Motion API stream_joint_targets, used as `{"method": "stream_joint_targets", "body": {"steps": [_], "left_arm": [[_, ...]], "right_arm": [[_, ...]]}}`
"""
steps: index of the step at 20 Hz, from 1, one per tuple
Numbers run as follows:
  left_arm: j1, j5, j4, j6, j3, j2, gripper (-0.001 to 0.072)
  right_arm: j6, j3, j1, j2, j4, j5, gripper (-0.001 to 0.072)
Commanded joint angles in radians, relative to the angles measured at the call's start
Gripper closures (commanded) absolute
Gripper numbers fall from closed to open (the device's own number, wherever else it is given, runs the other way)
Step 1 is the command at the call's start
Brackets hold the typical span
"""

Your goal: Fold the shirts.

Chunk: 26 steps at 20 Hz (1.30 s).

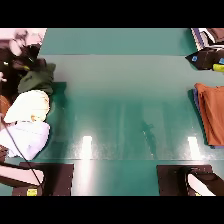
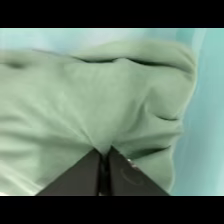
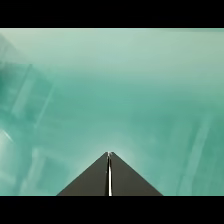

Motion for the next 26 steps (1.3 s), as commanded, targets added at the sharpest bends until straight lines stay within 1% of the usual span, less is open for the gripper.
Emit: {"method": "stream_joint_targets", "body": {"steps": [1,2,3,5,7,9,11,13,15,16,17,18,20,22,23,24,26], "left_arm": [[-0.011,-0.020,-0.071,0.112,0.070,0.216,0.0678],[-0.031,-0.058,-0.094,0.152,0.101,0.294,0.0678],[-0.064,-0.093,-0.098,0.170,0.128,0.362,0.0678],[-0.163,-0.146,-0.098,0.174,0.162,0.484,0.0679],[-0.286,-0.189,-0.098,0.165,0.161,0.560,0.0679],[-0.429,-0.264,-0.097,0.124,0.159,0.559,0.0679],[-0.569,-0.286,-0.097,0.094,0.115,0.520,0.0679],[-0.693,-0.277,-0.098,0.085,0.053,0.455,0.0678],[-0.793,-0.227,-0.110,0.087,-0.007,0.373,0.0674],[-0.823,-0.189,-0.111,0.090,-0.024,0.333,0.0555],[-0.832,-0.162,-0.107,0.089,-0.024,0.300,0.0215],[-0.825,-0.142,-0.085,0.079,-0.025,0.283,0.0096],[-0.772,-0.152,-0.032,0.048,-0.025,0.281,0.0096],[-0.660,-0.172,-0.040,-0.002,-0.047,0.280,0.0096],[-0.605,-0.167,-0.070,-0.020,-0.080,0.280,0.0096],[-0.549,-0.151,-0.127,-0.019,-0.137,0.280,0.0096],[-0.459,-0.058,-0.259,-0.015,-0.297,0.280,0.0096]], "right_arm": [[0.000,0.089,0.000,0.003,-0.008,0.000,0.0696],[0.000,0.132,0.000,-0.007,-0.007,0.006,0.0696],[0.000,0.175,0.000,-0.021,-0.007,0.014,0.0696],[-0.001,0.251,0.000,-0.053,-0.007,0.023,0.0696],[-0.001,0.328,0.000,-0.088,-0.007,0.042,0.0695],[-0.001,0.393,0.000,-0.119,-0.007,0.080,0.0696],[-0.001,0.447,0.000,-0.144,-0.005,0.131,0.0696],[-0.001,0.486,0.000,-0.159,-0.005,0.175,0.0696],[-0.001,0.506,0.000,-0.161,-0.005,0.217,0.0696],[-0.001,0.506,0.000,-0.158,-0.004,0.225,0.0696],[-0.001,0.505,0.000,-0.154,-0.005,0.237,0.0696],[-0.001,0.505,0.000,-0.150,-0.005,0.249,0.0696],[-0.001,0.505,0.000,-0.141,-0.005,0.262,0.0696],[-0.001,0.505,0.000,-0.142,-0.005,0.262,0.0696],[-0.001,0.505,0.000,-0.142,-0.005,0.264,0.0695],[-0.001,0.505,0.000,-0.142,-0.005,0.264,0.0695],[-0.001,0.505,0.000,-0.145,-0.005,0.264,0.0696]]}}
